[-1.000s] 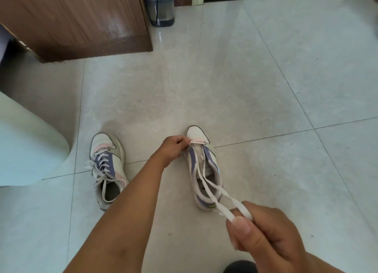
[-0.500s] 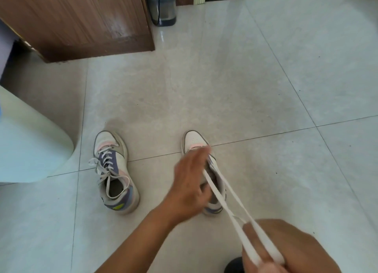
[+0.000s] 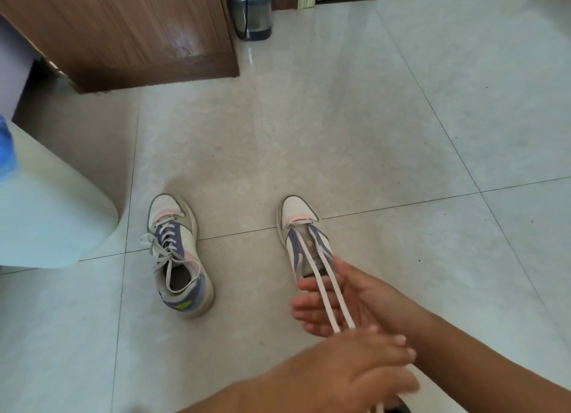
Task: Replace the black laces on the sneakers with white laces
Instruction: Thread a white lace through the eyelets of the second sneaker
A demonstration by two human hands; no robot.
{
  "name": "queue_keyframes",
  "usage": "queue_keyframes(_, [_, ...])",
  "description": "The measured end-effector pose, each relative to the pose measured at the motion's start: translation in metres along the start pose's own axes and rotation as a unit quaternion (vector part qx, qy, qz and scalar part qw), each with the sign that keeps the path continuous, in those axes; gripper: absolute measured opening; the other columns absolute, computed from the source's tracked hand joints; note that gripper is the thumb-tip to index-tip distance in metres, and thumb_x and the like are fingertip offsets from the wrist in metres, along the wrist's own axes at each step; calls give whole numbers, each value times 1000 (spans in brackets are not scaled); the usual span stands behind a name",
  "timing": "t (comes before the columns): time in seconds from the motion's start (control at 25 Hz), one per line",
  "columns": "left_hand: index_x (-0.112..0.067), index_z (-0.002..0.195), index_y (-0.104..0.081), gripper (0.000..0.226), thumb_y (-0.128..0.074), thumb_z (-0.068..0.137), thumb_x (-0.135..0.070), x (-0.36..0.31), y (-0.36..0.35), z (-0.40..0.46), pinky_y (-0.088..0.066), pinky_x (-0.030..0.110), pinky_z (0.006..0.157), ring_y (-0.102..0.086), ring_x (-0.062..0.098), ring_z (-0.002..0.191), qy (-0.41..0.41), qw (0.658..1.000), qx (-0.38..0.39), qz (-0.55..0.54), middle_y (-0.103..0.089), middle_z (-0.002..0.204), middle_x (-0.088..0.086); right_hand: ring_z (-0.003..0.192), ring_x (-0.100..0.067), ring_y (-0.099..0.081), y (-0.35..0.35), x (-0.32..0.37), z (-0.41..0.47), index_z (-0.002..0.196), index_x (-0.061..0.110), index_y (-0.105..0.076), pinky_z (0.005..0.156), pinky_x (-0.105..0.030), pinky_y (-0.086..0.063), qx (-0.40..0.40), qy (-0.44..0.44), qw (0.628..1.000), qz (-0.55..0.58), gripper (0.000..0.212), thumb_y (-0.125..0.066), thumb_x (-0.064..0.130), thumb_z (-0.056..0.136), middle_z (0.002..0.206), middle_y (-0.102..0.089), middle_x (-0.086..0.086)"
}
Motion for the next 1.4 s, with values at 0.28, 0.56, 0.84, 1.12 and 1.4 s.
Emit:
queue_keyframes(0.28, [-18,84,-58,7,-58,91,-19,139,72,-3,-49,20,74,-62,18,84,398,880,-258,8,-65,90,3,43,-10,-30,11,2,-1,88,6,-54,38,-19,-28,-83,55,993,-63,23,-39,18,100,54,-38,-2])
queue_keyframes(0.56, [-10,84,-64,25,-63,87,-35,188,15,16,-42,25,69,-59,16,79,490,840,-231,-20,-64,81,-1,49,-9,-37,33,-6,9,97,13,-52,46,-20,-30,-237,63,890,-384,22,-41,33,99,65,-47,1])
queue_keyframes(0.84, [-13,89,-62,19,-55,93,-30,191,12,23,-39,26,68,-55,14,79,471,855,-215,34,-62,86,-3,59,-13,-50,60,-14,42,121,20,-30,55,-27,-38,-280,75,788,-543,36,-46,39,96,66,-49,4])
queue_keyframes(1.12, [-12,82,-53,16,-47,96,-6,196,15,27,-35,13,60,-43,5,65,379,899,-154,-157,-48,77,-3,70,-24,-53,66,-13,54,115,12,-36,60,-32,-38,-258,40,743,-617,21,-41,17,96,82,-56,-7])
queue_keyframes(1.4, [-21,74,-53,24,-53,93,-6,216,25,1,-36,25,70,-41,13,70,366,924,-40,-100,-48,75,0,72,-26,-51,72,-6,55,112,14,-35,56,-32,-33,-249,33,712,-655,19,-39,15,94,75,-50,0])
Point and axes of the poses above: each hand's wrist, its own z-axis towards the middle knuckle, its own y-axis out of the back of the hand, x = y × z, the point moved 4 cm from there along z, towards the middle knuckle
